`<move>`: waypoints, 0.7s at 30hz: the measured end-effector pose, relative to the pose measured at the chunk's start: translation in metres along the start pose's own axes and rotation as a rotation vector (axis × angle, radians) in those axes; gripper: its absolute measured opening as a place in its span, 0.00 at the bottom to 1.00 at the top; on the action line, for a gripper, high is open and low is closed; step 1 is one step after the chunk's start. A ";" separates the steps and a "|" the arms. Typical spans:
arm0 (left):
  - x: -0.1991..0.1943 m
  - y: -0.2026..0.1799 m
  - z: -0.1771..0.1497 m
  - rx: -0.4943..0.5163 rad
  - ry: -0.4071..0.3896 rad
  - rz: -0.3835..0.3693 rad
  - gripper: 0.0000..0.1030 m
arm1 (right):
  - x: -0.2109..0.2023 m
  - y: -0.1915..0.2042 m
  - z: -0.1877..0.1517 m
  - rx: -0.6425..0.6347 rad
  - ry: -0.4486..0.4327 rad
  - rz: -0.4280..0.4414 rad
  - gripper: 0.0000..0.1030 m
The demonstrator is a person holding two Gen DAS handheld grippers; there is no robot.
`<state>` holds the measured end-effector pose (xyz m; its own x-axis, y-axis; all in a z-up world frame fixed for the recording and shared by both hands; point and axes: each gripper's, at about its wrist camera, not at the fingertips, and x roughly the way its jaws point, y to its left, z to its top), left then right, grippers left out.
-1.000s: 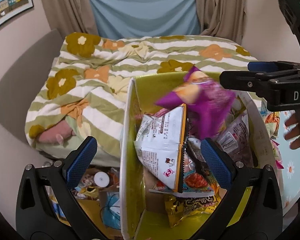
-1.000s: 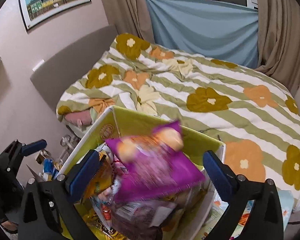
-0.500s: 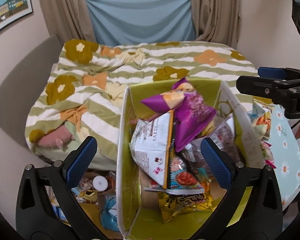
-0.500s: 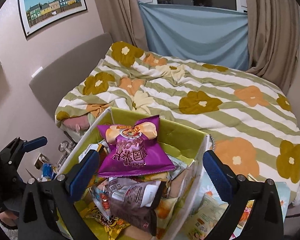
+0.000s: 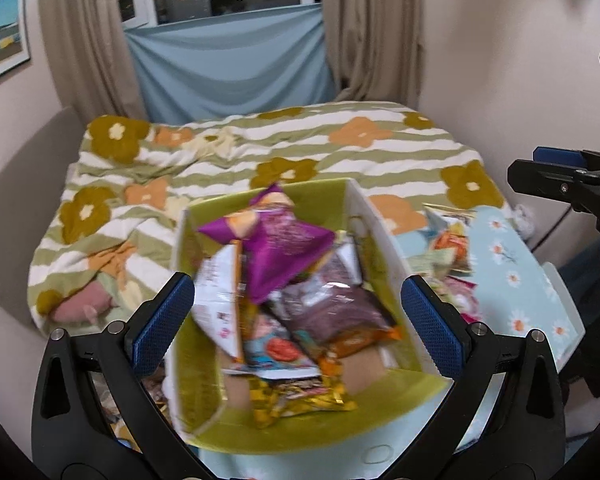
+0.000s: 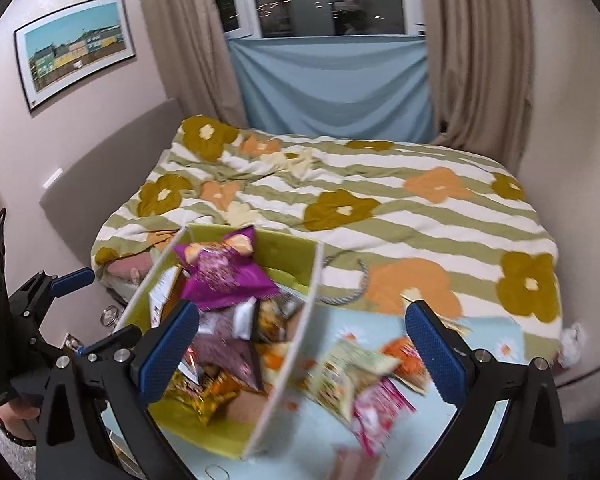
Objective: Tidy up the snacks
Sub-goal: 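Move both tools back from the box toward the remaining snacks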
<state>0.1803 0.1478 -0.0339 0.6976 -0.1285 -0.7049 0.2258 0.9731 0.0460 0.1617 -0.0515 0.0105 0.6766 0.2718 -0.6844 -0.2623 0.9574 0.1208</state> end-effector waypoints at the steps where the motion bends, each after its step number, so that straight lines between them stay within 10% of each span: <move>1: -0.001 -0.006 -0.002 0.005 0.003 -0.006 1.00 | -0.005 -0.005 -0.005 0.006 -0.003 -0.009 1.00; 21: 0.023 -0.170 -0.060 -0.064 0.207 -0.015 1.00 | -0.006 -0.124 -0.079 -0.055 0.135 0.055 1.00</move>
<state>0.1172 -0.0091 -0.1004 0.5386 -0.1080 -0.8356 0.1870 0.9823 -0.0065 0.1354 -0.1798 -0.0574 0.5628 0.3045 -0.7684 -0.3365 0.9336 0.1234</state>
